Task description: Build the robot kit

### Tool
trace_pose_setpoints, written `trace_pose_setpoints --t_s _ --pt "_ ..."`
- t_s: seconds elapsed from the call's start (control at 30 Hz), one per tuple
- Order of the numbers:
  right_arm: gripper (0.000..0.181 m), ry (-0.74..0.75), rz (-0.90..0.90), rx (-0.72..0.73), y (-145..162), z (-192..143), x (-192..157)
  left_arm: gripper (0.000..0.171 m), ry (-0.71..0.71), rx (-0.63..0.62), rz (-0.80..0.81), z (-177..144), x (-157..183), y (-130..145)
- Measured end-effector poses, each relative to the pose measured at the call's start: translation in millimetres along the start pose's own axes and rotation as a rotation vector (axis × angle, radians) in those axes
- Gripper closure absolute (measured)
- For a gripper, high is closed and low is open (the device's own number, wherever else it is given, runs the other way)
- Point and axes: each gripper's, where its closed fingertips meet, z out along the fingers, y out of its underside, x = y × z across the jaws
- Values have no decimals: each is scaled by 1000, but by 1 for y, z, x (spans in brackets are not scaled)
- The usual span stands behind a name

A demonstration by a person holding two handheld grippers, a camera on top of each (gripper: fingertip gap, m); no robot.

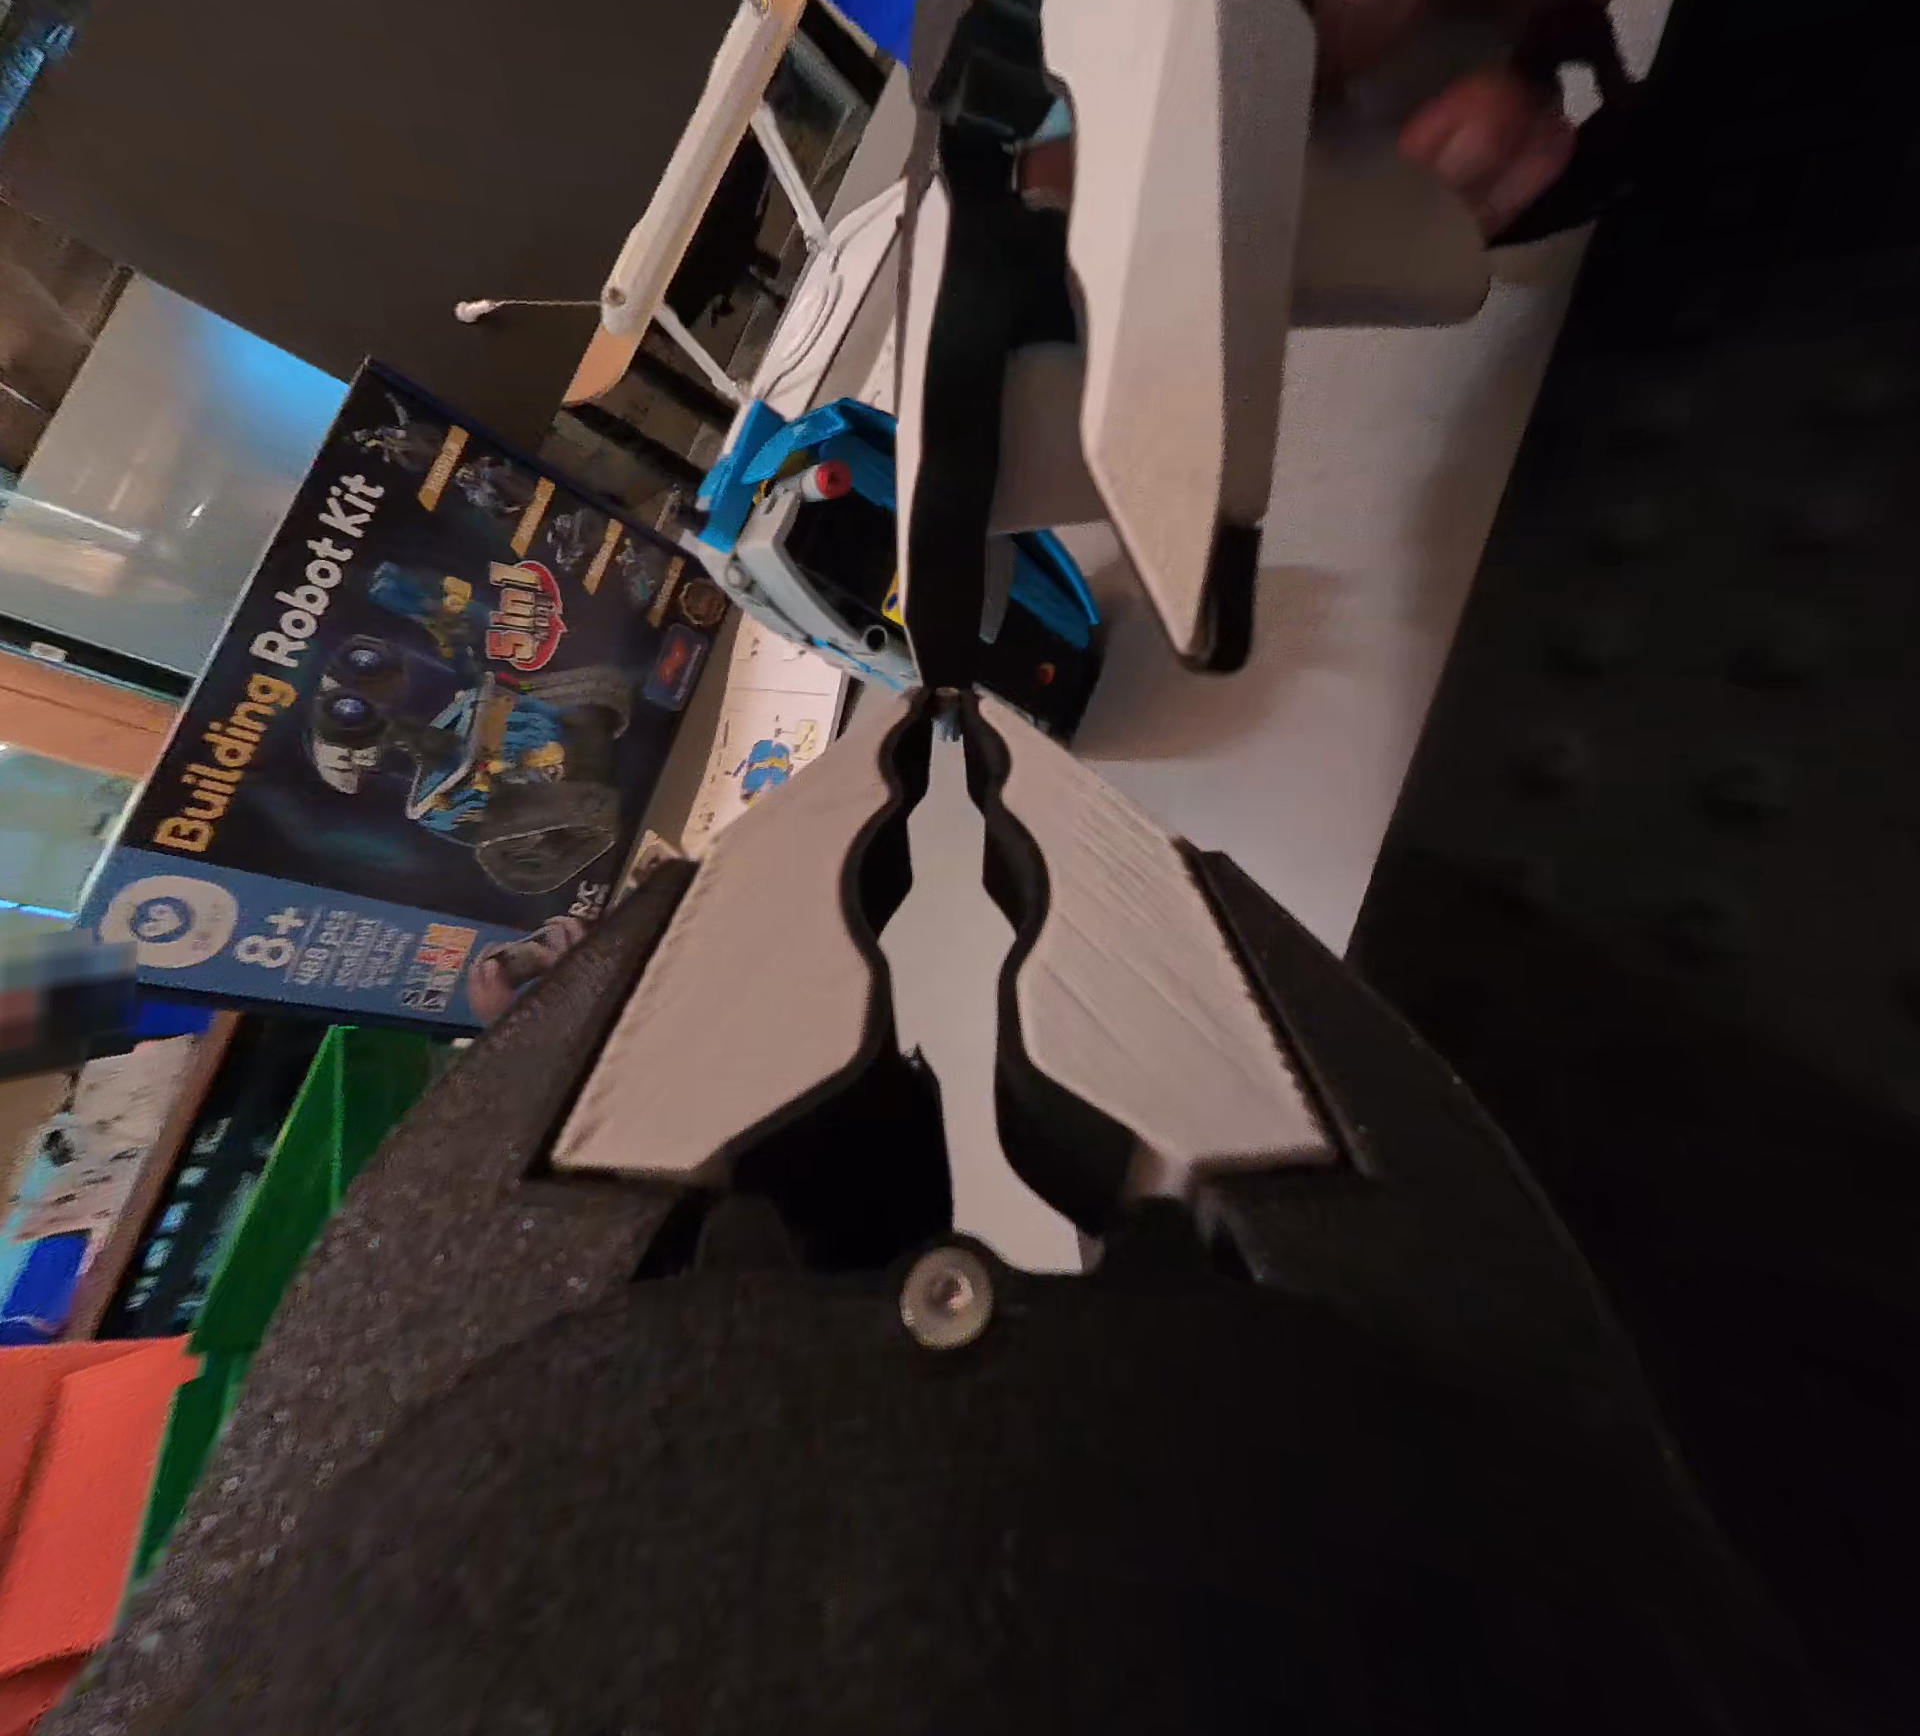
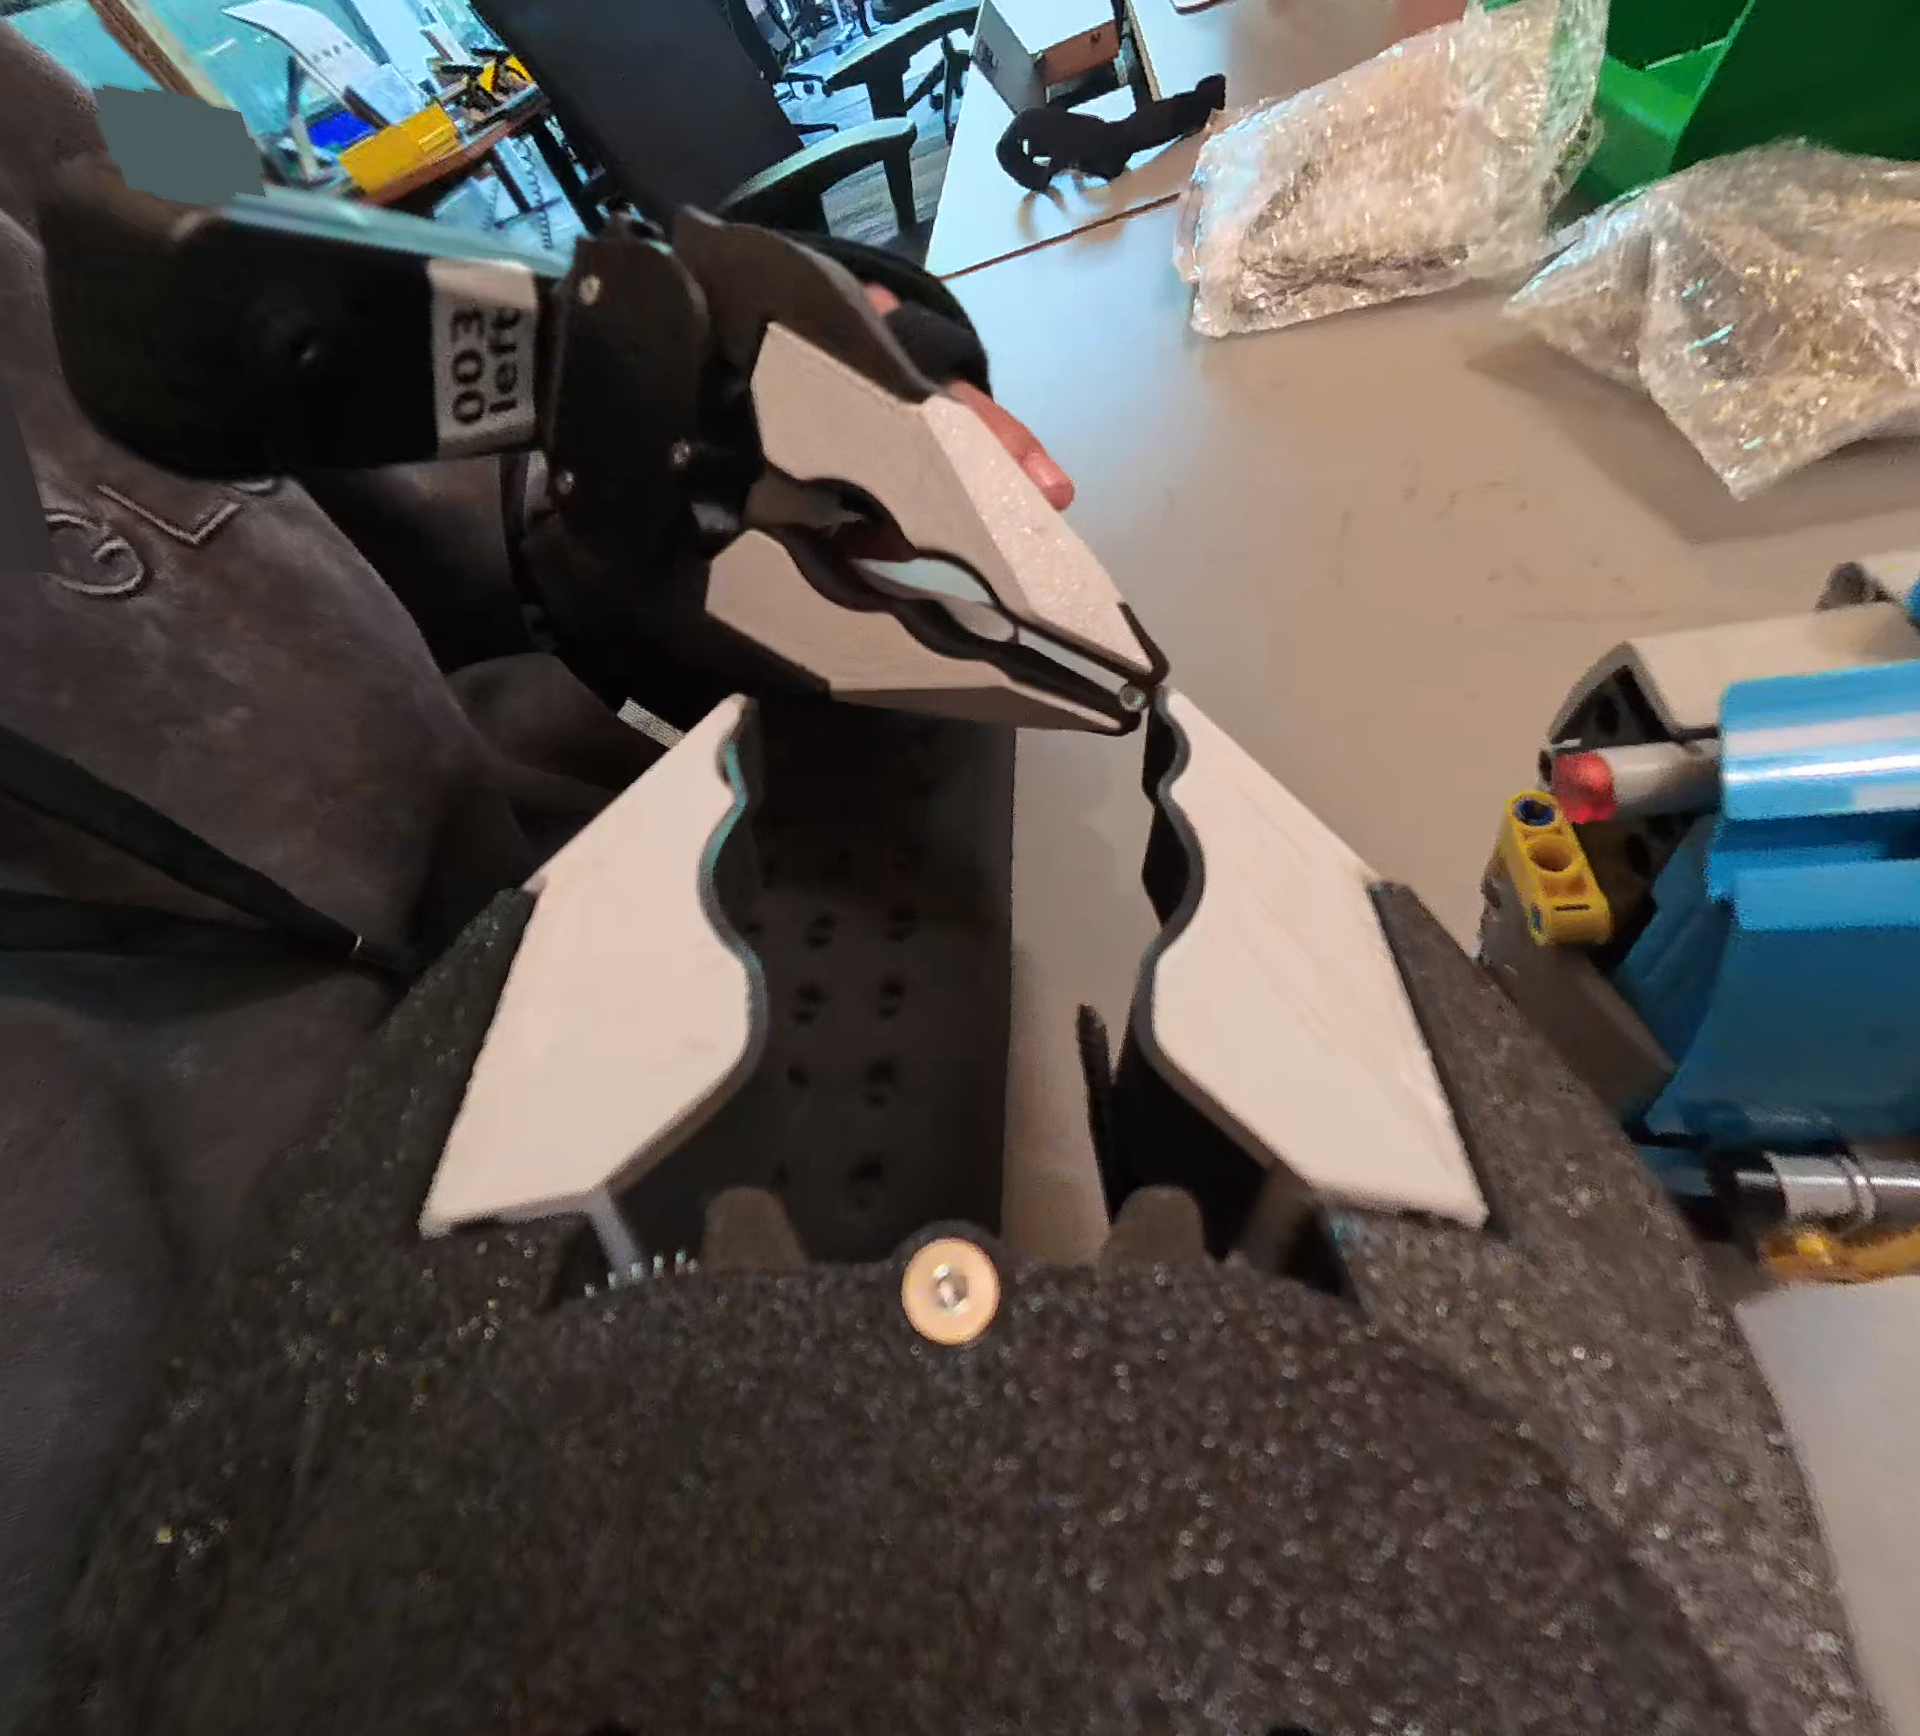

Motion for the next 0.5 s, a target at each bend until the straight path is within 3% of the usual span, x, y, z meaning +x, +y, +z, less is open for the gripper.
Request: trace_pose_setpoints --t_s 0.13,0.23,0.37,0.43,0.5 --pt "111 8 12 6 -1 -1 2 167 -16 2 55 0 0 -2" --pt "132 -68 46 106 -14 -14 -2 167 41 189 -86 -17 -5 -27" --pt "136 -431 286 250 -40 -33 -33 167 166 575 -382 -55 -20 -78" --pt "130 -669 437 293 -52 -42 -54 167 211 679 -443 -63 -21 -91" --pt "136 -834 533 307 -60 -50 -67 167 233 709 -440 -63 -18 -97"
